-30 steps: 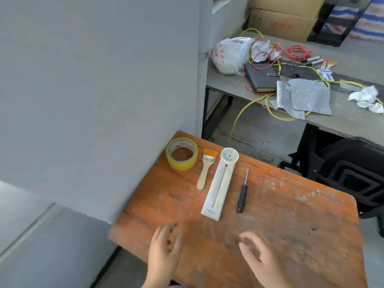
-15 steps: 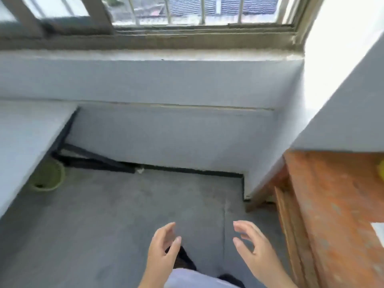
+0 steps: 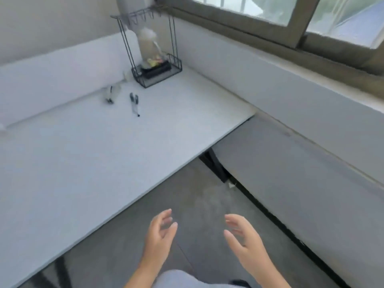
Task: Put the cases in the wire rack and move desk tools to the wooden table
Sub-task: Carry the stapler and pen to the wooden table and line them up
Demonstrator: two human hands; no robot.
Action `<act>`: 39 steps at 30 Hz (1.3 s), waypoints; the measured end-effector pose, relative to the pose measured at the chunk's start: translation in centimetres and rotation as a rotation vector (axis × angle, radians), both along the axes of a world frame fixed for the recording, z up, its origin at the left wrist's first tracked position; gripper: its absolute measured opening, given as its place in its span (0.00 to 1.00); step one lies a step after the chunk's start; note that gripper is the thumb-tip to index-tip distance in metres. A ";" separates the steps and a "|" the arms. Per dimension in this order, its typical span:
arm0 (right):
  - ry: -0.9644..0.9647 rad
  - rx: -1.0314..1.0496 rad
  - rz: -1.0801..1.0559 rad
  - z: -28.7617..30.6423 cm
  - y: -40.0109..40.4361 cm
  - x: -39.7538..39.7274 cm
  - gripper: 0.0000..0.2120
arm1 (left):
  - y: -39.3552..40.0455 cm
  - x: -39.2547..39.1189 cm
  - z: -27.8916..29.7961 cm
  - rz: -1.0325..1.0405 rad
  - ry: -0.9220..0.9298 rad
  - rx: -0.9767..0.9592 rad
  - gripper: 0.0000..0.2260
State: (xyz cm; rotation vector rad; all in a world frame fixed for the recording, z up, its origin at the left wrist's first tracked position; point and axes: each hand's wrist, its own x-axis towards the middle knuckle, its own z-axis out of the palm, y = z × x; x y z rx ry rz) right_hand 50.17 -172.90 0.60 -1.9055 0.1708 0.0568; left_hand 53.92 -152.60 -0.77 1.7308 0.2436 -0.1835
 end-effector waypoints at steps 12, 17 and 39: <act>0.169 -0.042 0.217 0.1 3.8 22.4 0.17 | 7.3 14.1 -1.4 0.388 0.085 -0.022 0.15; 0.115 -0.031 0.371 2.4 9.4 39.3 0.18 | 10.3 25.7 0.7 0.531 0.028 -0.048 0.12; 0.273 -0.862 0.524 -3.3 24.3 61.9 0.06 | 19.1 60.3 -2.7 0.266 0.264 0.828 0.28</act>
